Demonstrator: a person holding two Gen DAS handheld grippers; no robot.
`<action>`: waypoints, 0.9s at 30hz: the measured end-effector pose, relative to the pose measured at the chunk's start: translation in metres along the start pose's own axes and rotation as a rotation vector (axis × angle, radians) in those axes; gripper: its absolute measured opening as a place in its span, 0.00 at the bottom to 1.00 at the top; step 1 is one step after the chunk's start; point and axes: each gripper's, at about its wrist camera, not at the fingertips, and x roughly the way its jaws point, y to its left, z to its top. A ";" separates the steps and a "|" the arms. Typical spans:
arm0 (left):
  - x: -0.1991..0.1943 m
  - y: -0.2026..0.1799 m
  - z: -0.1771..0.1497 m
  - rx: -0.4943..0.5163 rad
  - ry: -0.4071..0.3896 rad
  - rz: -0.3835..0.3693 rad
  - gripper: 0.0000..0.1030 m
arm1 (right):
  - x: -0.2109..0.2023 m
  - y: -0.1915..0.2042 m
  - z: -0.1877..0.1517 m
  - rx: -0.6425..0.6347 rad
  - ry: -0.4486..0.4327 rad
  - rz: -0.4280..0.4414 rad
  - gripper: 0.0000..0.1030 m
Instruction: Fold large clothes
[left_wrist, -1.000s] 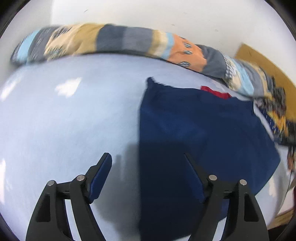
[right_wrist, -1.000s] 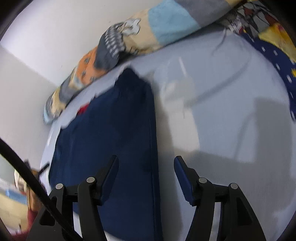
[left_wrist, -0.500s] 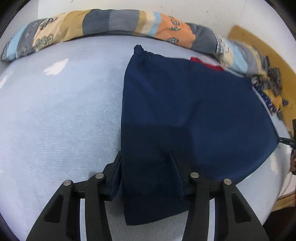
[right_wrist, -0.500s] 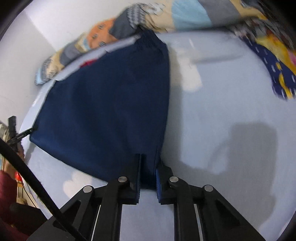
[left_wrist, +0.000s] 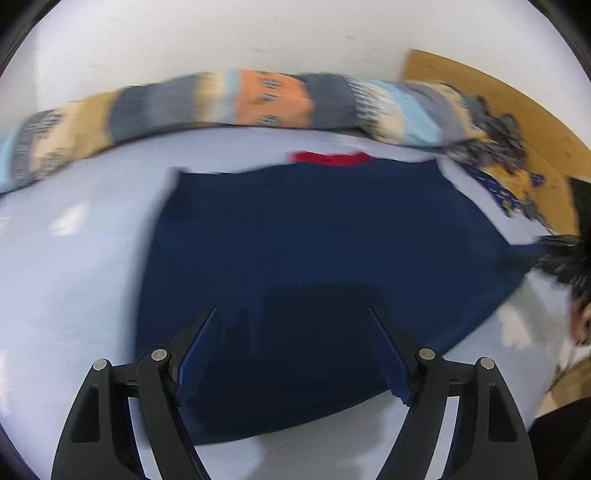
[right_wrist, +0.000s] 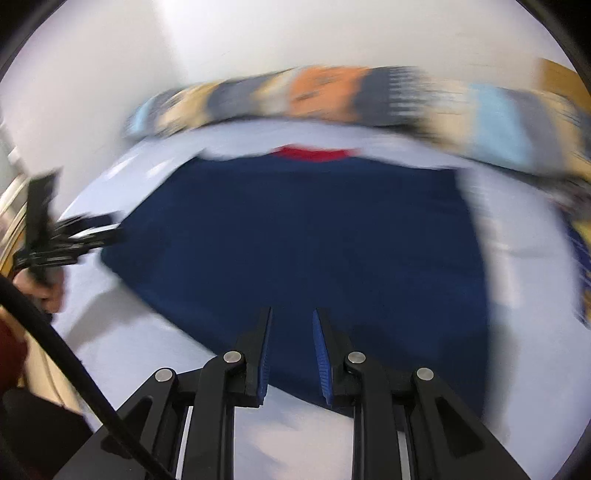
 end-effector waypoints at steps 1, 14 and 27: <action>0.010 -0.009 -0.002 0.021 0.011 0.002 0.76 | 0.019 0.017 0.007 -0.030 0.015 0.033 0.23; -0.001 0.047 -0.061 0.005 0.016 0.080 0.76 | 0.017 -0.090 -0.053 0.154 0.075 -0.036 0.00; -0.058 0.053 -0.063 -0.123 -0.046 0.074 0.79 | -0.054 -0.159 -0.097 0.609 -0.053 -0.051 0.42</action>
